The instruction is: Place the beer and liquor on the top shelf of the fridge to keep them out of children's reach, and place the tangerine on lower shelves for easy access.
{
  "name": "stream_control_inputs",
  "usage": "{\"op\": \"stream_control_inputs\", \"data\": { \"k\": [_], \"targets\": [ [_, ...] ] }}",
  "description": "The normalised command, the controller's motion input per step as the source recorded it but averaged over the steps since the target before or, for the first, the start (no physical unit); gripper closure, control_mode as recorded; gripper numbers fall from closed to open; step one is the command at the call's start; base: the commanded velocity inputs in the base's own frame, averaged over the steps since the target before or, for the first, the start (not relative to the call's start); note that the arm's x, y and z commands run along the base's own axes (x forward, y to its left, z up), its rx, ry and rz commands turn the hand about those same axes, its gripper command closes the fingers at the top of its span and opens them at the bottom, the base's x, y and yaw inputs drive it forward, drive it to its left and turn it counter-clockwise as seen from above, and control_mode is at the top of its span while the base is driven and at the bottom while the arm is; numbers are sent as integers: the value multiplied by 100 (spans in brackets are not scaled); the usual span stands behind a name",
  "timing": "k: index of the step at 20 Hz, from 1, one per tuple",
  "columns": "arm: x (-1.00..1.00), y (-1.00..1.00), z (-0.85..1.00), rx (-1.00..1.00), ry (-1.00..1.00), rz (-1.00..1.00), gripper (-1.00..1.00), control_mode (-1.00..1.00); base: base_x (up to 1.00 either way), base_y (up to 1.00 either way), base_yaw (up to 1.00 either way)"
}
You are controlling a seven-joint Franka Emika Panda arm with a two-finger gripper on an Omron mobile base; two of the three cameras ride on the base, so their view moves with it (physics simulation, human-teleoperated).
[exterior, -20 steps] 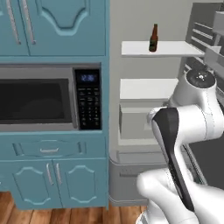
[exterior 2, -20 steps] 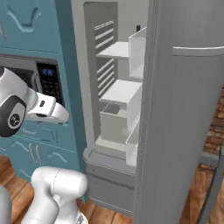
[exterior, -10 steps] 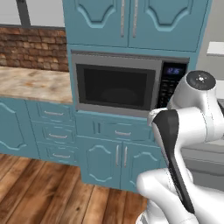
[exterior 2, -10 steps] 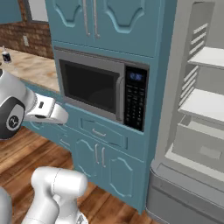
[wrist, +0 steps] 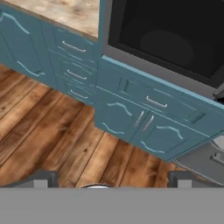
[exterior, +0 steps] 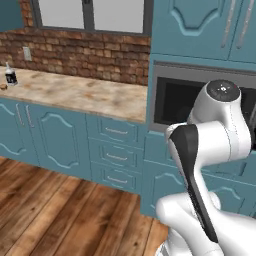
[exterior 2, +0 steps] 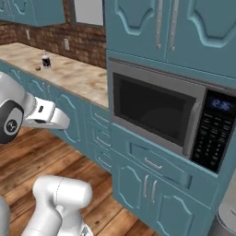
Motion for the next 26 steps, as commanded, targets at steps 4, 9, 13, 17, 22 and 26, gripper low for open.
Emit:
{"op": "stream_control_inputs", "data": {
  "k": [4,9,13,17,22,26],
  "targets": [
    [0,0,0,0,0,0,-100,100,100,75,4],
    [0,0,0,0,0,0,-100,100,100,85,0],
    [0,0,0,0,0,0,-100,100,65,100,30],
    [0,0,0,0,0,0,-100,100,61,94,53],
    [0,0,0,0,0,0,-100,100,78,67,55],
    [0,0,0,0,0,0,-100,100,100,43,40]
  ]
}}
